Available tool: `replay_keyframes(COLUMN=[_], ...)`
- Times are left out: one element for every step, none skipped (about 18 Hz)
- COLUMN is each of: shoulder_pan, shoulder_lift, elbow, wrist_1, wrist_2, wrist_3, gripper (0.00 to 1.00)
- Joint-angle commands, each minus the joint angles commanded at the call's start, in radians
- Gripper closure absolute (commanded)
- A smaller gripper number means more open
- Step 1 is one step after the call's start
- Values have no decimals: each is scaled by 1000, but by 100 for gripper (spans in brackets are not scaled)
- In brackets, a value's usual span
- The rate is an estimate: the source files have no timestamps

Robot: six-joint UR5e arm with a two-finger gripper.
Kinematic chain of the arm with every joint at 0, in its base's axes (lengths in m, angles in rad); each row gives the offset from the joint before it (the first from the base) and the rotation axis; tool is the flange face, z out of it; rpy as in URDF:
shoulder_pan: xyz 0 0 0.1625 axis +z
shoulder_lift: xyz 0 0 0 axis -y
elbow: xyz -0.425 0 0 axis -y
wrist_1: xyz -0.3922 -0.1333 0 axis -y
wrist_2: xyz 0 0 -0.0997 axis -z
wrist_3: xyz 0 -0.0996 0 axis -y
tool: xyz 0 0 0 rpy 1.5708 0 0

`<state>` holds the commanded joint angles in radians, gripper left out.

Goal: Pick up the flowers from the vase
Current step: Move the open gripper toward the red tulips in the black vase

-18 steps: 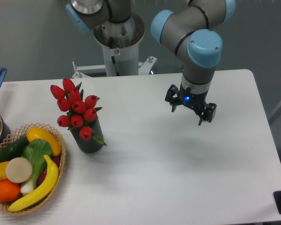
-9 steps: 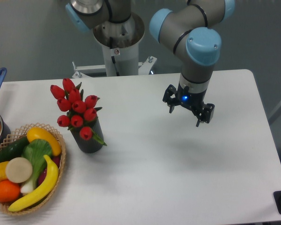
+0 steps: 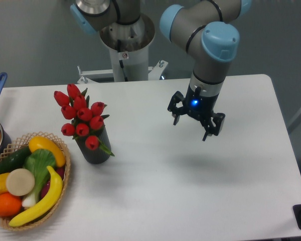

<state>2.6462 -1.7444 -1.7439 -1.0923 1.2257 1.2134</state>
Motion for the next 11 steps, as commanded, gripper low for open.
replay_keyframes(shoulder_pan=[-2,-3,-8,-21,-31,-37,-43,-60,-72,-77,-80], shoulder_lift=[14,26,55,81,109,138,158,172,186,196,201], elbow=[-25,-51,-77,-107,-133,-153,-176,-195,-206,-218,-229], wrist_1=[9,14,12,14,14,12,12,14,14,14,17], wrist_2=[-3,-11,-24,-38,-52,-61,-67,-81,-112,-153,-196], wrist_3=[1,3,3,5,6,11,17,27,41,50,57], gripper=[0,0,0,0,0,0,0,0,0,0,0])
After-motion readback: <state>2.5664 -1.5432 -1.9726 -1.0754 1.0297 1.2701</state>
